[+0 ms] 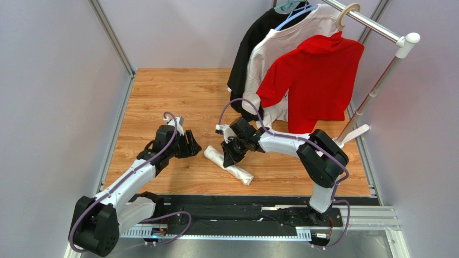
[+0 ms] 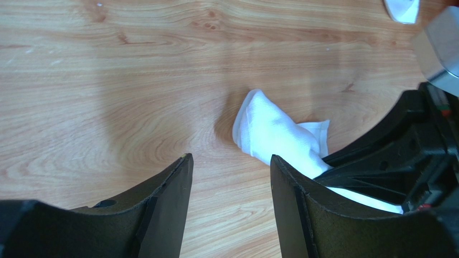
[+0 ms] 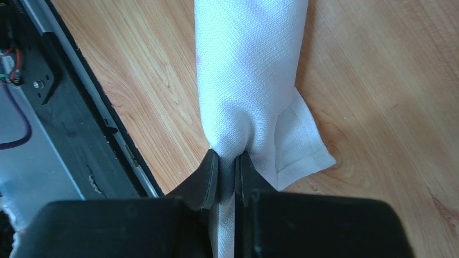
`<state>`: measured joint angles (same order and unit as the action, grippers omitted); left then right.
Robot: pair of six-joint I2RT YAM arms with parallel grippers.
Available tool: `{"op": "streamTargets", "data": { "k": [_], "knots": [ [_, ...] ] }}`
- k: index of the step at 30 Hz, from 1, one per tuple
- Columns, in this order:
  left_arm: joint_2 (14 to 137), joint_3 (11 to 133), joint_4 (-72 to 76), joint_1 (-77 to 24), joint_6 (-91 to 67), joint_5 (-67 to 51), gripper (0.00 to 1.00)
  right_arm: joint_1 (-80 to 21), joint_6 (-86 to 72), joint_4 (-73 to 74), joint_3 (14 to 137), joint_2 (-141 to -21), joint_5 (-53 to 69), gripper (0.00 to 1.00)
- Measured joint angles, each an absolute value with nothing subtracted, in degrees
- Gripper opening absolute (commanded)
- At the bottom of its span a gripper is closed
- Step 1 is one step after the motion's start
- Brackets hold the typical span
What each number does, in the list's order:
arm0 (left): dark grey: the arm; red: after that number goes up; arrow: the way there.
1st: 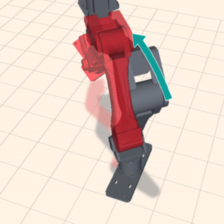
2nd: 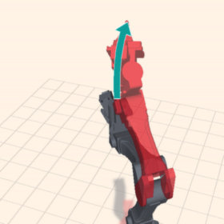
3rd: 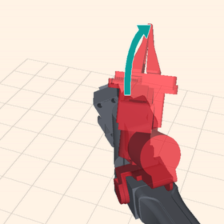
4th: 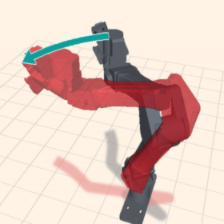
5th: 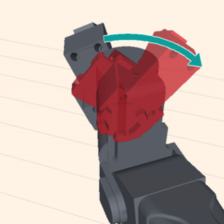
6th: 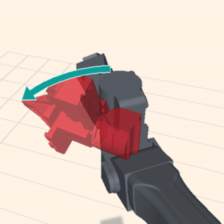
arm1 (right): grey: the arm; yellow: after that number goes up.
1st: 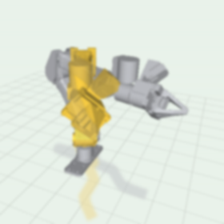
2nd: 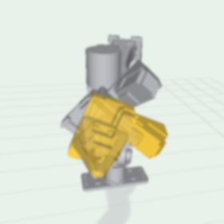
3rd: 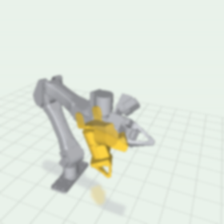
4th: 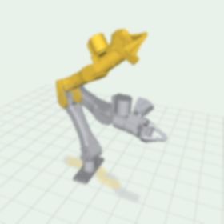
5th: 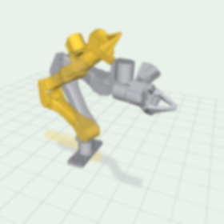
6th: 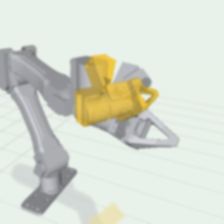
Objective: Fold the napkin, place the utensils inside, and roll it up
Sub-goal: Roll the napkin with the utensil
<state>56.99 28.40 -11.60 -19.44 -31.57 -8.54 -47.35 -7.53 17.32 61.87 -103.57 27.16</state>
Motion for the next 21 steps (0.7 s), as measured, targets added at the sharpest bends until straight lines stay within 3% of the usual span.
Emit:
{"op": "streamTargets", "data": {
  "k": [21],
  "knots": [
    [71.42, 27.75, 4.1, -19.4, -31.18, -18.28, 0.57, -38.44, -10.63, 12.8, 61.89, -110.69, 48.27, 0.0]
  ]
}}
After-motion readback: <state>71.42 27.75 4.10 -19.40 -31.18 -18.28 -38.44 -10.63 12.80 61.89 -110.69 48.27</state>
